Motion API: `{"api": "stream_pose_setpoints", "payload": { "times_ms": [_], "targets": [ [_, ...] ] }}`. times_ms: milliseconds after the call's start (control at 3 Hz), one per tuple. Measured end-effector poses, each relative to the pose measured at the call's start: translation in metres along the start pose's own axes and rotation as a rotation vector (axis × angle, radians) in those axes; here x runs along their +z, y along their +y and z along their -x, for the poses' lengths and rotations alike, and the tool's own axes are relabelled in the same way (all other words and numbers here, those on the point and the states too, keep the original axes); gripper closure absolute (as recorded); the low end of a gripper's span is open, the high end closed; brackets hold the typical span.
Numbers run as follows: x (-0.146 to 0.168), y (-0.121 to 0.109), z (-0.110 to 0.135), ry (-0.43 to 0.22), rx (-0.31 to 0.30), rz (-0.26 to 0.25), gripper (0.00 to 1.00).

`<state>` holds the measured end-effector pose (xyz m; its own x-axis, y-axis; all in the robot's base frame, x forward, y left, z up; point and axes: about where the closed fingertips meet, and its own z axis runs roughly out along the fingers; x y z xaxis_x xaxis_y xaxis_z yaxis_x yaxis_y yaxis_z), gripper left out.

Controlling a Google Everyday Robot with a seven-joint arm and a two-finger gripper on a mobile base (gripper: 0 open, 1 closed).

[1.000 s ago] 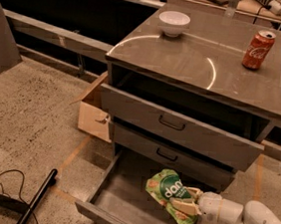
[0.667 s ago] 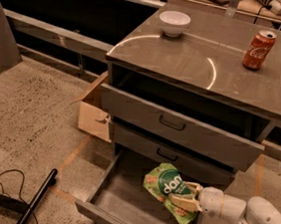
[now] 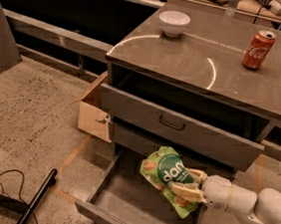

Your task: Pick green rice chip bag from bottom drawer and place on counter

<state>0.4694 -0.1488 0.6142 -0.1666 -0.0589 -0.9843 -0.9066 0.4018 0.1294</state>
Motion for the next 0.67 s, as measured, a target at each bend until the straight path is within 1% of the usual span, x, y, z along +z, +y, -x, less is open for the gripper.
{"api": "stream_pose_setpoints", "payload": {
  "times_ms": [333,667],
  "targets": [
    [0.005,0.006,0.08,-0.054,-0.037,0.043,1.0],
    [0.004,0.01,0.185,-0.095,-0.093,0.112,1.0]
  ]
}}
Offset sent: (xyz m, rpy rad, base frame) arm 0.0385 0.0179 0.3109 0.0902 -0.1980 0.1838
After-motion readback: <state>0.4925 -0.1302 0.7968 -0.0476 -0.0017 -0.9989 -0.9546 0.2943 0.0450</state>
